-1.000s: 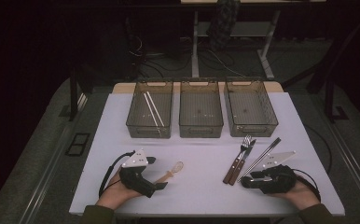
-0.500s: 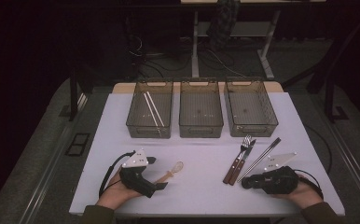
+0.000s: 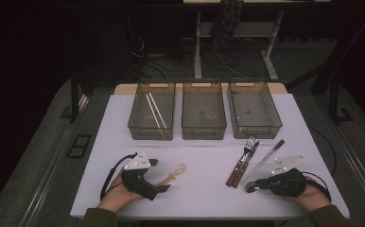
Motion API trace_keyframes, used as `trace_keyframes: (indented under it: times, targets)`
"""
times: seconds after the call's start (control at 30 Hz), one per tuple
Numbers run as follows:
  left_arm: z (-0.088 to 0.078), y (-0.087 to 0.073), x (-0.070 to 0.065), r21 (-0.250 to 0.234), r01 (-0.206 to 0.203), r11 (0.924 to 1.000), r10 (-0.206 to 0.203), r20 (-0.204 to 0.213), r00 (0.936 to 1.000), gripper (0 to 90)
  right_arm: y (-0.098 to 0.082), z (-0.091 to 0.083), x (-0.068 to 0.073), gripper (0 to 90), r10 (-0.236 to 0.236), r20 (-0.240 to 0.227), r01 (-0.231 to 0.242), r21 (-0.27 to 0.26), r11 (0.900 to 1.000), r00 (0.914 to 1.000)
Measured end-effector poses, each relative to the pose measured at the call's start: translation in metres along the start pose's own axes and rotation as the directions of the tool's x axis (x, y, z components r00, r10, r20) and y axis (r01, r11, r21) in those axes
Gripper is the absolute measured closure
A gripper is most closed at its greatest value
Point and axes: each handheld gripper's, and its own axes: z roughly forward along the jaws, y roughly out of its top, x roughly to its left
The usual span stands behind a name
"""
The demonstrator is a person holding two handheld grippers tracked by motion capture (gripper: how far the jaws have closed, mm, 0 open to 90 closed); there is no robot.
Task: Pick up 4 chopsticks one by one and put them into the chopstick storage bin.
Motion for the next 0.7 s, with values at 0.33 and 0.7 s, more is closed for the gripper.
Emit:
trace_keyframes:
  times: [0.33, 0.7]
  targets:
    - [-0.0007, 0.0003, 0.0004, -0.004, 0.0, 1.0, 0.0, -0.003, 1.0, 0.0, -0.001, -0.0048, -0.0004, 88.5, -0.022, -0.037, 0.022, -0.006, 1.0, 0.9991]
    - [-0.0005, 0.0003, 0.0002, -0.004, 0.003, 1.0, -0.003, -0.002, 1.0, 0.0, 0.0009, -0.0066, -0.0037, 89.0, 0.001, -0.072, -0.004, -0.045, 0.999, 0.9974]
